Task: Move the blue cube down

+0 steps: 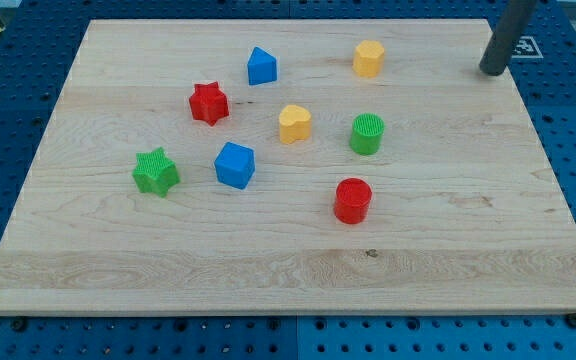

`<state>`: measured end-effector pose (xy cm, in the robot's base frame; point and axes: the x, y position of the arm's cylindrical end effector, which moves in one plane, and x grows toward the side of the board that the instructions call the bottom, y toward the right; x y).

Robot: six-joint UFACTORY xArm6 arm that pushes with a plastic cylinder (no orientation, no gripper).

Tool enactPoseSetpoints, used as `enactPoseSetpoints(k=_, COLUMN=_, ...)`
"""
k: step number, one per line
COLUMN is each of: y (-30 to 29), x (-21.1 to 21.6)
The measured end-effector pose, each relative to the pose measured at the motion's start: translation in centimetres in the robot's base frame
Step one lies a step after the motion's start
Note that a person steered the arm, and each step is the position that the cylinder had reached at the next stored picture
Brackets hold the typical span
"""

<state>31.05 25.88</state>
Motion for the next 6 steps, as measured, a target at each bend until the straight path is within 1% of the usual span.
enactPoseSetpoints(k=2, y=-10.8, x=4.2)
enactPoseSetpoints(k=4, y=-23.4, x=4.3)
enactPoseSetpoints(k=5, y=-28.1, x=4.6)
enactPoseSetpoints(k=6, y=-29.7, x=7.5)
